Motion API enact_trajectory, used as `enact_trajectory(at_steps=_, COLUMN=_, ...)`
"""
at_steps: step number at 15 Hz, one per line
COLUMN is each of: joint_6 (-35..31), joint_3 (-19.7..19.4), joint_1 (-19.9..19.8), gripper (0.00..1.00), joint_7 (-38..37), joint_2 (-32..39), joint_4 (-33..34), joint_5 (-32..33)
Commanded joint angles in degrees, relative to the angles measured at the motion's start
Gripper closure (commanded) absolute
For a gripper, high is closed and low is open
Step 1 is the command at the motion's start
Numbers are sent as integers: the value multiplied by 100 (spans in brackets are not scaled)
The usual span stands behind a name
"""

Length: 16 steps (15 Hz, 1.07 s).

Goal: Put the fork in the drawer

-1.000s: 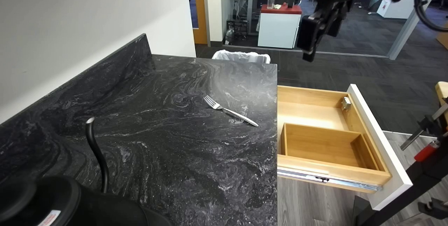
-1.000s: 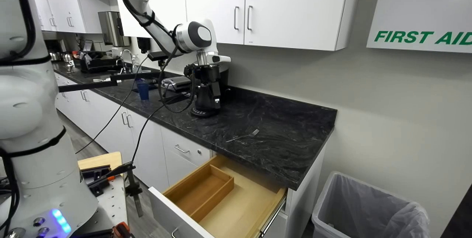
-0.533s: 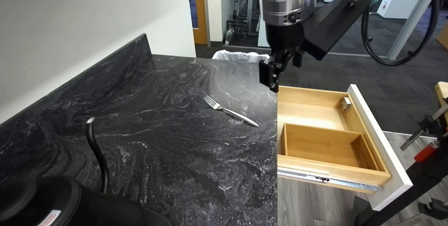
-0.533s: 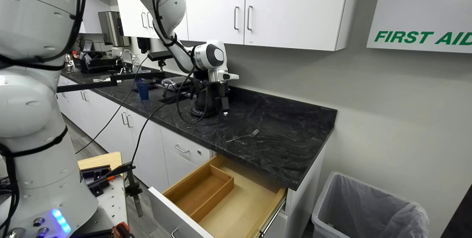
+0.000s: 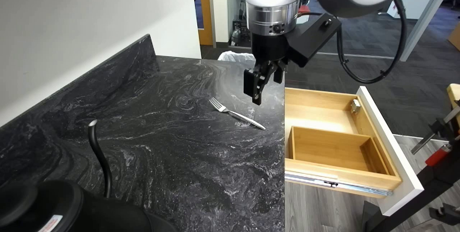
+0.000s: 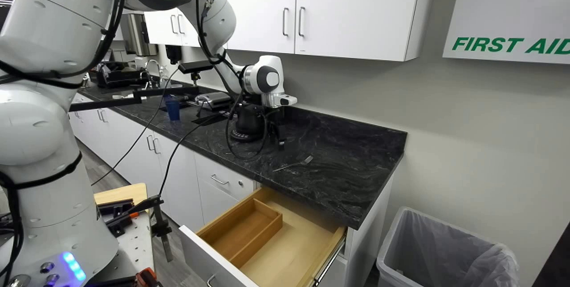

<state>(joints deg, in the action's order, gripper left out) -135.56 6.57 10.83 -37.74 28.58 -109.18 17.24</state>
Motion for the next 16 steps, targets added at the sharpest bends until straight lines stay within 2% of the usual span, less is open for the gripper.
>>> enact_trajectory(at_steps=1, joint_6=-822, joint_3=-365, joint_1=147, gripper=0, joint_7=384, joint_2=254, joint_4=-1, joint_5=-93)
enact_trajectory(at_steps=4, joint_6=-1417, joint_3=-450, joint_1=128, gripper=0, joint_7=724, joint_2=441, joint_4=-2, joint_5=-301)
enact_trajectory(at_steps=10, joint_6=-1857, joint_3=-220, joint_1=-40, gripper=0, joint_7=1787, joint_2=639, joint_4=16, joint_5=-1293)
enact_trajectory(at_steps=16, joint_6=-2142, joint_3=-414, joint_1=149, gripper=0, joint_7=2103, joint_2=814, joint_4=93, joint_5=-1311)
